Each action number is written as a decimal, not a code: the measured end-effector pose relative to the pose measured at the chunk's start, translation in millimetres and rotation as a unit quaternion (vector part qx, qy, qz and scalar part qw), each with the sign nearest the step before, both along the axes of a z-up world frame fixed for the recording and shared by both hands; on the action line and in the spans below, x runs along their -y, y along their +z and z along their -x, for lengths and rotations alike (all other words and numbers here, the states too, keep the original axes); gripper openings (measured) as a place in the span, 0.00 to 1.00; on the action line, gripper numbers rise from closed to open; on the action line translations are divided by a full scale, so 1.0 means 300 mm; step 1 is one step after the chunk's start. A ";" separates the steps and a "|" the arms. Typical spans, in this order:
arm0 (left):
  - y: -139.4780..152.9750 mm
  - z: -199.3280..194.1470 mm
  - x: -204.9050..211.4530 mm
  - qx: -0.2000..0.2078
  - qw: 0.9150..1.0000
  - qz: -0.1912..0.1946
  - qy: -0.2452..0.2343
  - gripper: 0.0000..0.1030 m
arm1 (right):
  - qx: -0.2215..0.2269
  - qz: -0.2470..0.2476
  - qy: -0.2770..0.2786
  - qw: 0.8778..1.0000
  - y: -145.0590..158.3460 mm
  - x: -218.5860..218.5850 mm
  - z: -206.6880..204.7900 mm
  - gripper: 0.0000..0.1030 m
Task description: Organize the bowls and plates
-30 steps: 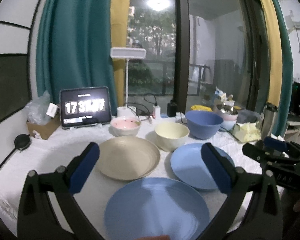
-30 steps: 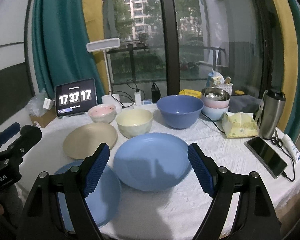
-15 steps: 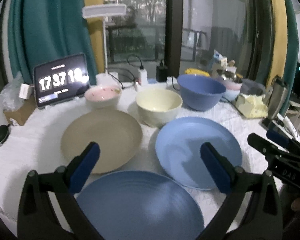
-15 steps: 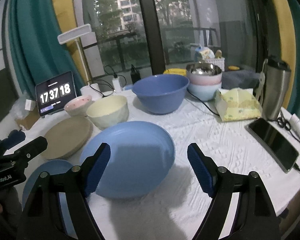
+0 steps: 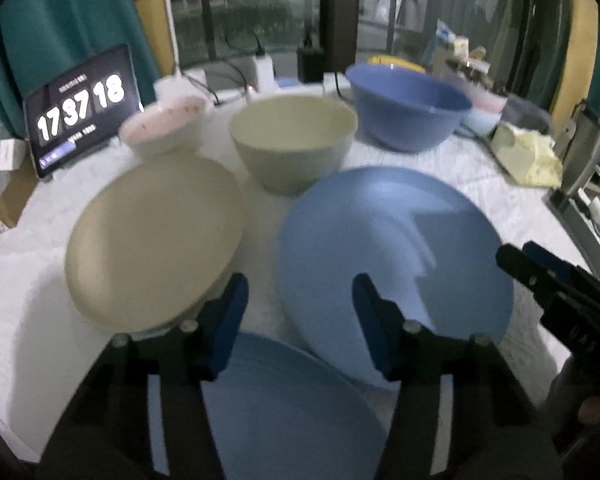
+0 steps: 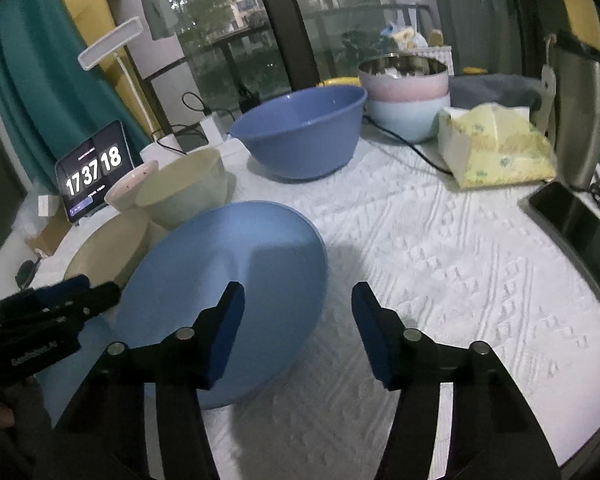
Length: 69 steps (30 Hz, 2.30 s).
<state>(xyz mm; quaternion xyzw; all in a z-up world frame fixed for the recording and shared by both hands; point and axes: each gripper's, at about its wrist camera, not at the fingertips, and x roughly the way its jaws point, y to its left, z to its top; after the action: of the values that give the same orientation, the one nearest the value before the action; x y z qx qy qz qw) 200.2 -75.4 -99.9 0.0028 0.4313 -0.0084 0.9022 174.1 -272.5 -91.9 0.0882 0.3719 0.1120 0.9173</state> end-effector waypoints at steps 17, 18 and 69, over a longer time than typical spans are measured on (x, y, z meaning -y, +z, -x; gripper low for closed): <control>-0.089 -0.060 0.040 -0.058 0.998 -0.014 0.013 0.31 | -0.035 0.006 0.008 0.999 -0.049 0.006 -0.052 0.17; -0.088 -0.054 0.044 -0.057 0.998 -0.013 0.008 0.31 | -0.035 0.008 0.004 0.999 -0.044 0.007 -0.050 0.17; 0.083 0.322 -0.255 0.068 0.996 0.053 0.033 0.48 | 0.037 0.073 0.019 0.996 0.138 -0.241 0.225 0.28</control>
<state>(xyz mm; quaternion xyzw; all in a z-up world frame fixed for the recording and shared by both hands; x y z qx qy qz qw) 103.7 1.1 -75.0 -0.0589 0.3676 -0.0018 0.9281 106.7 -200.3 -50.5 0.0096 0.3469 0.1055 0.9319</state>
